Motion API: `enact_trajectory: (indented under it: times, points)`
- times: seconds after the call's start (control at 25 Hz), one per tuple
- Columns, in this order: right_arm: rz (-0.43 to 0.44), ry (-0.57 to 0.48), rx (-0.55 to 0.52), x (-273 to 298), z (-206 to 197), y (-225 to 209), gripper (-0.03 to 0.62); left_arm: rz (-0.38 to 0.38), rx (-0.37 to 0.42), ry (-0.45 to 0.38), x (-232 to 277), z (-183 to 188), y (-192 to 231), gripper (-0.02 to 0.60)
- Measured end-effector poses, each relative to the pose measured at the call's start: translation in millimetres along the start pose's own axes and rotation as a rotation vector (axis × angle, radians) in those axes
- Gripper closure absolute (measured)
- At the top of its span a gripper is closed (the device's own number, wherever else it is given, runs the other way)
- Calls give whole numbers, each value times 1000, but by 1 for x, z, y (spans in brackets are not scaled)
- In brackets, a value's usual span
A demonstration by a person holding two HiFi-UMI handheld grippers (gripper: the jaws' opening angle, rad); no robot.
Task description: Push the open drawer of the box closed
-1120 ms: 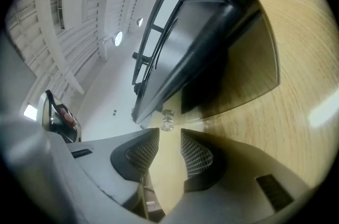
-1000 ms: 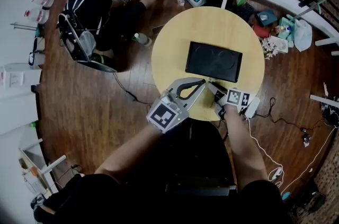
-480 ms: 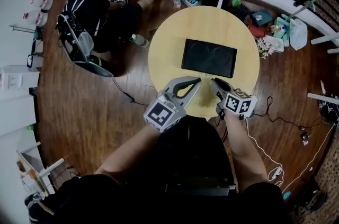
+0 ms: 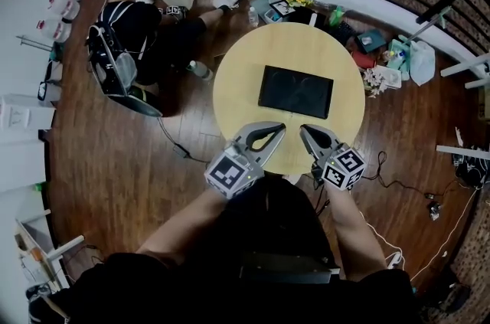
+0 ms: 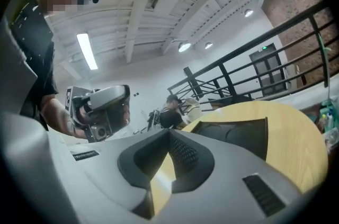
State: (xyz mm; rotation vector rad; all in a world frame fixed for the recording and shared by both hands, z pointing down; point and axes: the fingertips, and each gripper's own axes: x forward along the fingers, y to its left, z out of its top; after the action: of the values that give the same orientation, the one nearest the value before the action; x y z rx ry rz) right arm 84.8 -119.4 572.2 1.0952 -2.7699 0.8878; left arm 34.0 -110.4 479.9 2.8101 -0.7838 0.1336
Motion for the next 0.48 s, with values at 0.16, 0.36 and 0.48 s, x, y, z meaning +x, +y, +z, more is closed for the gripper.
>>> enact_trajectory:
  times: [0.16, 0.36, 0.48]
  points:
    - [32, -50, -80, -20, 40, 35, 586, -2, 5, -4, -9, 20, -14, 560]
    - [61, -84, -180, -44, 86, 78, 586, -20, 26, -13, -20, 49, -32, 560]
    - [79, -99, -241, -55, 106, 100, 586, -46, 44, -10, -22, 63, -43, 560]
